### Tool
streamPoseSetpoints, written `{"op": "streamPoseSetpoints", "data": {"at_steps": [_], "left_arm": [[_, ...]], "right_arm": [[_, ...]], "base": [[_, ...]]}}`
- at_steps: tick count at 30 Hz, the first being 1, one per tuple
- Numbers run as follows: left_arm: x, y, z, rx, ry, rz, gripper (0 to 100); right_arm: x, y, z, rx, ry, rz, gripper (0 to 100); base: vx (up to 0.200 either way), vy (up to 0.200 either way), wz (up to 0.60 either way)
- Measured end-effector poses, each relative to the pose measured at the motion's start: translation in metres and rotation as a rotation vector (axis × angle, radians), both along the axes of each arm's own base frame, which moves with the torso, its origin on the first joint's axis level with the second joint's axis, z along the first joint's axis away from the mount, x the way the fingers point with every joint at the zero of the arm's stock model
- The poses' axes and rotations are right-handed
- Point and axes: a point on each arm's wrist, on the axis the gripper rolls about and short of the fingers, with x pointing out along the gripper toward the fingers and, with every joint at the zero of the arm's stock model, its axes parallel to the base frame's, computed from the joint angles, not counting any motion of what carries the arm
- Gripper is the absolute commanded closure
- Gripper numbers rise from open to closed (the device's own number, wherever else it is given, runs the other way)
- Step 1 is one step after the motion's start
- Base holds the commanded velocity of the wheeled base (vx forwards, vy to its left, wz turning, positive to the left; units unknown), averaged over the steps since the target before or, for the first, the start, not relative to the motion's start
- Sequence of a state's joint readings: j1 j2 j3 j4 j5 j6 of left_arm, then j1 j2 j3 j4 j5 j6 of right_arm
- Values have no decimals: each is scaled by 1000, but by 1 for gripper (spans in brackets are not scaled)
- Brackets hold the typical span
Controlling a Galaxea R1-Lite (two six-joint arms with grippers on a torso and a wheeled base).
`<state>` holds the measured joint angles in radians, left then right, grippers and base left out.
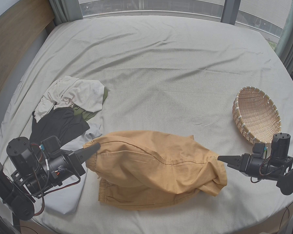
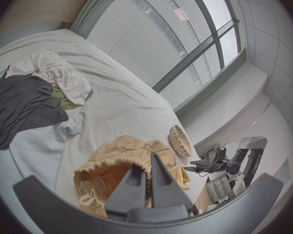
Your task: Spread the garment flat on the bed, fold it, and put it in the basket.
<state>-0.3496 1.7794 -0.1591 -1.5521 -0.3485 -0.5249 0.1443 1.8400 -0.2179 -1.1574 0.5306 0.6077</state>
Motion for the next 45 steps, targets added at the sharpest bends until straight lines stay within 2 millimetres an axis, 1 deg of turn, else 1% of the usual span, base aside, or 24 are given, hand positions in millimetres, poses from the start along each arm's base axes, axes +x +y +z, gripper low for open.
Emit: {"op": "streamPoseSetpoints", "data": {"at_steps": [5,10,11,18,26,31,36,40,45], "left_arm": [[0,0,0,0,0,0,100],[0,0,0,0,0,-2,100],[0,0,0,0,0,-2,100],[0,0,0,1,1,-2,100],[1,0,1,-3,-6,0,100],[1,0,2,-5,-8,1,100],[2,0,3,-7,-13,3,100],[7,-1,7,-19,-32,10,100],[14,2,11,-29,-54,33,100]], "right_arm": [[2,5,-6,16,25,8,0],[3,12,-7,31,22,29,0],[3,13,-7,31,18,30,100],[4,14,-5,41,-47,33,100],[5,8,-4,42,-60,10,100],[3,3,4,56,-99,12,100],[-7,-4,14,89,-125,66,100],[-15,-8,13,78,-116,66,100],[-20,-8,3,21,-114,97,100]], "base": [[0,0,0],[0,0,0],[0,0,0],[0,0,0],[0,0,0],[0,0,0],[0,0,0],[0,0,0],[0,0,0]]}}
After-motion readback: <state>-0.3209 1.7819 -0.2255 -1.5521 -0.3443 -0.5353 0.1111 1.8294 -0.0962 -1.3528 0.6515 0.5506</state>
